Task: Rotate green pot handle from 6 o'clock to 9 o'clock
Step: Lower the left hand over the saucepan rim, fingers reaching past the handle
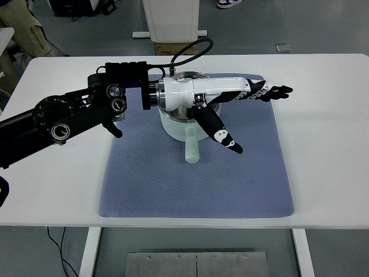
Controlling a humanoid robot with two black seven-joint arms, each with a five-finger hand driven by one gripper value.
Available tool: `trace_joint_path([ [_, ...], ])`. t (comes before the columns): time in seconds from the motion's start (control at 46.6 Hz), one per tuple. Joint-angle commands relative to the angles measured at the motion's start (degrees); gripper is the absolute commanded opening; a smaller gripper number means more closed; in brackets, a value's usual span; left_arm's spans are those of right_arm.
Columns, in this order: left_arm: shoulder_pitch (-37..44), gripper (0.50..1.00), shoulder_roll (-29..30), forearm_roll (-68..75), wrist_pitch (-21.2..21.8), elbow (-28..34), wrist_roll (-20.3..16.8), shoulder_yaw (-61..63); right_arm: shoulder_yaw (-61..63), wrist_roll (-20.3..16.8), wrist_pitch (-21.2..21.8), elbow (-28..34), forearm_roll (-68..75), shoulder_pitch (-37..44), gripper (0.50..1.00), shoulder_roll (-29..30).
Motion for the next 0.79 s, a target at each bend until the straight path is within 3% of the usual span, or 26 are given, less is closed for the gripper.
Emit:
trace_joint_path([
  [0.0,-0.2,1.0,-0.4,1.4,0.1,0.0,0.0,0.2,0.0,0.0,0.0,0.0,0.0,0.0,1.0,0.0],
  [0.773,-2.0,1.0,-2.8,14.2,0.0,0.6,0.0,4.3,0.0,0.0,0.0,0.0,0.0,0.0,1.0,0.0],
])
